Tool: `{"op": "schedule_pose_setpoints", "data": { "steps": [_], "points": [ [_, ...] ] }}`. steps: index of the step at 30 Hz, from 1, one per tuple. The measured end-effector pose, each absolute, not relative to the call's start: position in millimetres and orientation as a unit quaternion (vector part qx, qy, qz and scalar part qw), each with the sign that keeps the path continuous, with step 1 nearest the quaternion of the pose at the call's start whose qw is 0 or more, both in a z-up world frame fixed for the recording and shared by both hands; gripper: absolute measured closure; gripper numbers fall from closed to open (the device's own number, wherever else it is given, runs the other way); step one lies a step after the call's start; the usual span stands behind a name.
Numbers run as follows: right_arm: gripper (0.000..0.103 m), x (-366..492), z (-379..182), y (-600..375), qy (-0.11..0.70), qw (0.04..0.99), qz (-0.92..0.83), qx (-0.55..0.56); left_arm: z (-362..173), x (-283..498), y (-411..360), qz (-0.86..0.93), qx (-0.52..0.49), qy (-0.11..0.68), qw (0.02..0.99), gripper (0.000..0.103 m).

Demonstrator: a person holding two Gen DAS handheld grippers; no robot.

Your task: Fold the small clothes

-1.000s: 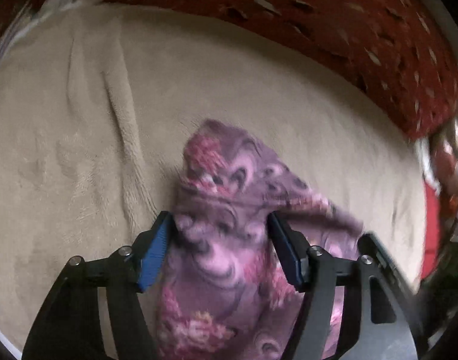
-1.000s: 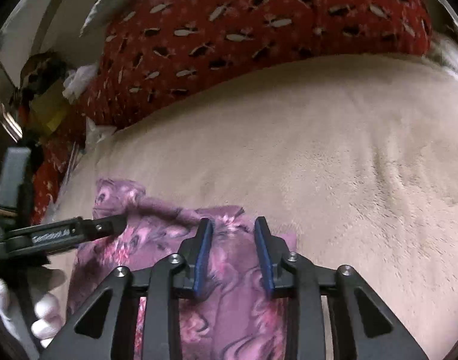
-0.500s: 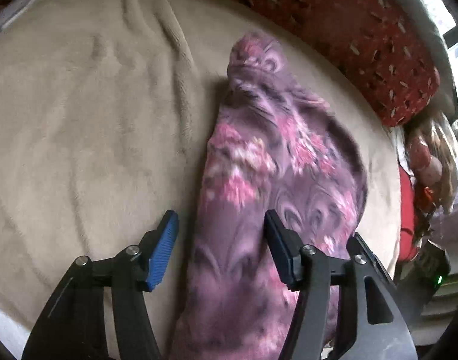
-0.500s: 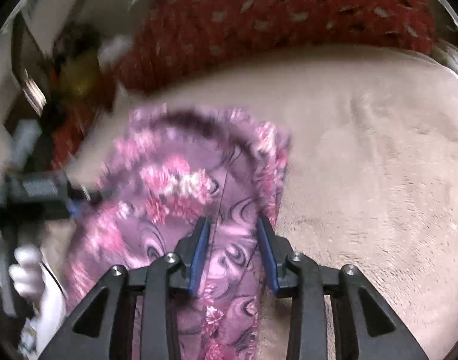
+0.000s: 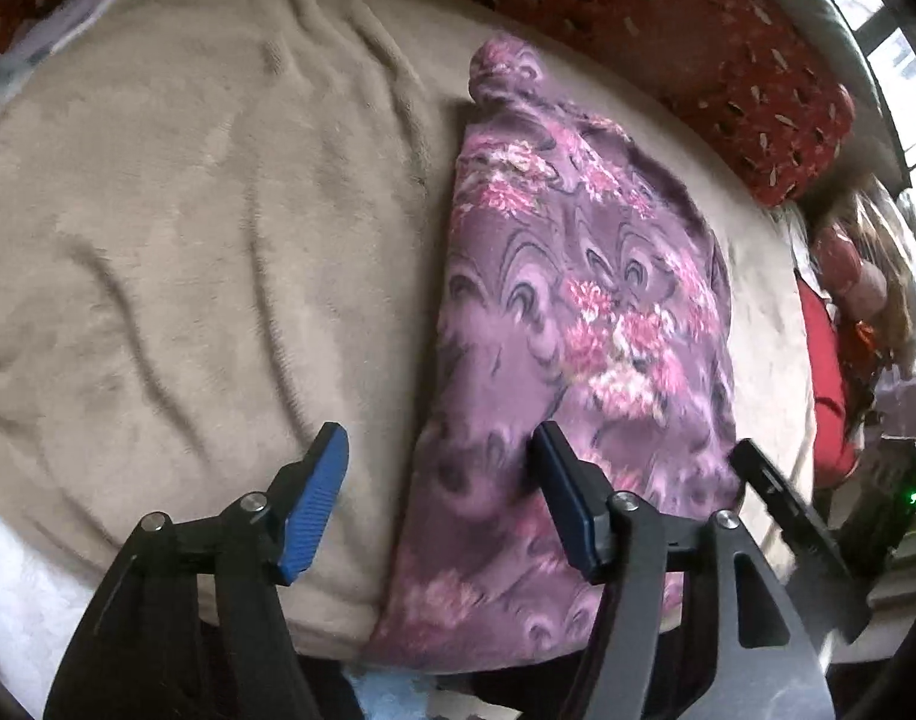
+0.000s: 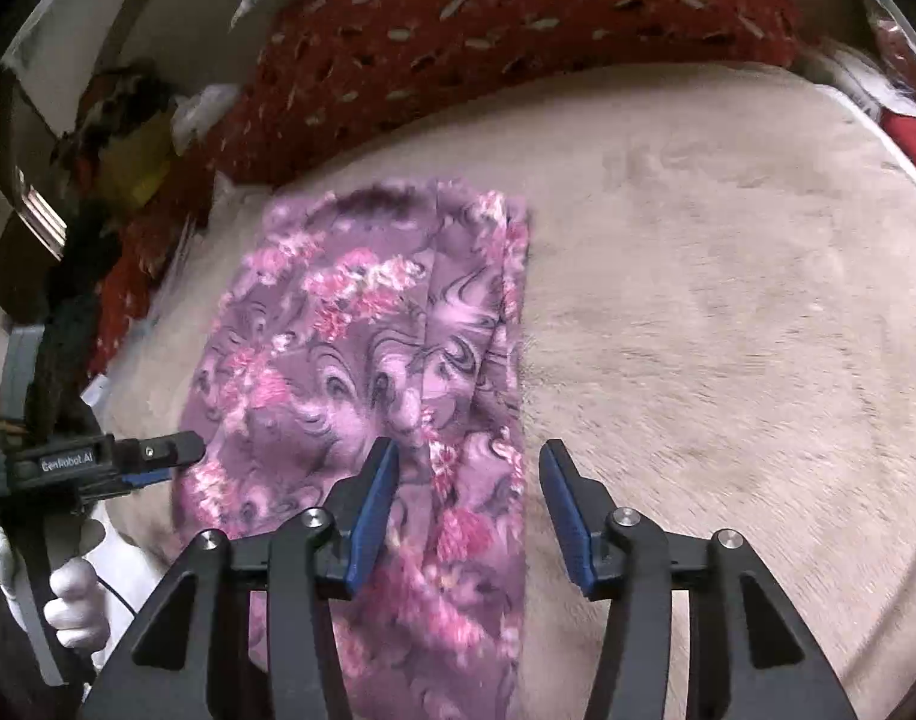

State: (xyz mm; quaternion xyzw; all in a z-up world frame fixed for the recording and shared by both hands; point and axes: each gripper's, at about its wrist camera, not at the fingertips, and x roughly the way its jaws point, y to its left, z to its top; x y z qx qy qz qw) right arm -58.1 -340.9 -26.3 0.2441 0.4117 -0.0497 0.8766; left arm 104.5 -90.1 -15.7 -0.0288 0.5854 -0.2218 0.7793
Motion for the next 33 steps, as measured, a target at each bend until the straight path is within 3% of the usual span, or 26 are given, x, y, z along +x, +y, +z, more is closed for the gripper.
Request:
{"op": "schedule_pose_setpoints", "data": {
  "steps": [1, 5, 19, 33],
  "points": [
    [0.052, -65, -26, -341, 0.412, 0.879, -0.055, 0.233, -18, 101, -89, -0.22, -0.021, 0.584, 0.781, 0.034],
    [0.036, -74, -50, -340, 0.457, 0.857, -0.103, 0.216, -41, 91, -87, -0.204, -0.01, 0.589, 0.782, 0.018],
    [0.027, -89, -54, -328, 0.415, 0.872, -0.159, 0.203, -42, 84, -94, -0.215, -0.004, 0.572, 0.792, 0.01],
    [0.026, -91, -55, -330, 0.412, 0.867, -0.166, 0.227, -44, 79, -104, -0.221, 0.012, 0.569, 0.792, 0.0]
  ]
}}
